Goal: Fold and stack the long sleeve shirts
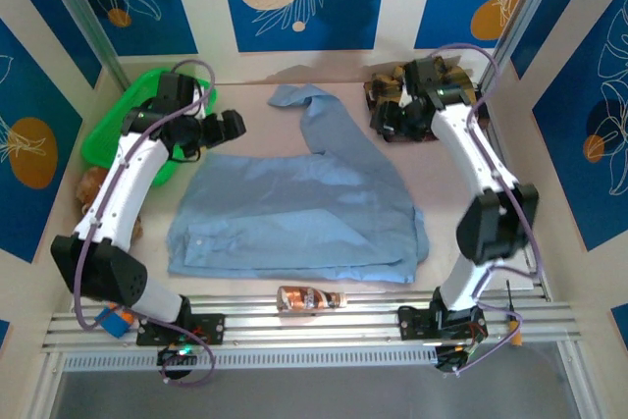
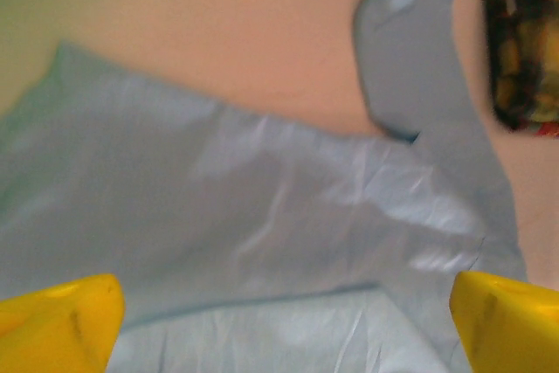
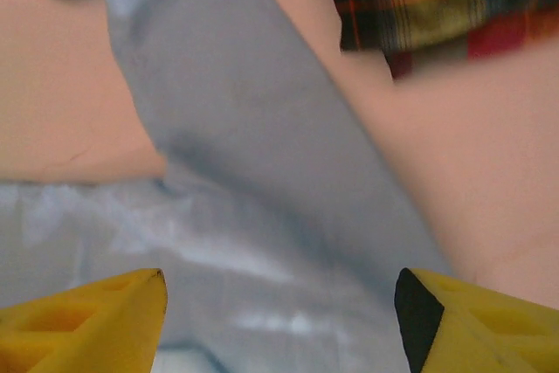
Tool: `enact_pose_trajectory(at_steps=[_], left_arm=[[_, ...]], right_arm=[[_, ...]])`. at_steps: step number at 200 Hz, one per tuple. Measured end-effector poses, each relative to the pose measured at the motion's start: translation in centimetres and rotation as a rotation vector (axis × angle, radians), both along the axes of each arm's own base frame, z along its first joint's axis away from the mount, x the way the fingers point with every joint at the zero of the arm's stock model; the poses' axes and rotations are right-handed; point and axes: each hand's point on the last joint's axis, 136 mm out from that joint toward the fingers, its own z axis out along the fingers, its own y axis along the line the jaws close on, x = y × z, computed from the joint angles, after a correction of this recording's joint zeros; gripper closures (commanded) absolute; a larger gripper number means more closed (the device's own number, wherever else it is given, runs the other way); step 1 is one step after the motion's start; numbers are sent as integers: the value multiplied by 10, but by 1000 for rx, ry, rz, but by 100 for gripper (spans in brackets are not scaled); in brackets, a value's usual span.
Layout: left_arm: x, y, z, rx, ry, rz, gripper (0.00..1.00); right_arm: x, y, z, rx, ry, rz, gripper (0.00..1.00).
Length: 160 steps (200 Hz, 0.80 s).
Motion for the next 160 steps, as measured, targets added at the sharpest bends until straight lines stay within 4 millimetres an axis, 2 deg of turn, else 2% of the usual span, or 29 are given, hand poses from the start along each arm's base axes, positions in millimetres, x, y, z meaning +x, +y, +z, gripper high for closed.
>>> enact_pose_trajectory(at_steps=[29, 44, 59, 95, 160], left_arm=[[24, -3, 30, 43, -93, -42, 3], [27, -2, 35, 67, -109, -50, 3], [24, 2, 32, 95, -95, -53, 3], [15, 9, 22, 149, -52, -60, 3], [0, 20, 7, 234, 14, -92, 3]], right_arm=[[56, 15, -31, -17, 14, 105, 35], [77, 21, -50, -24, 33, 137, 36], [91, 26, -72, -28, 57, 163, 37], [103, 30, -112, -45, 114, 203, 37], [108, 31, -152, -56, 167, 227, 39]])
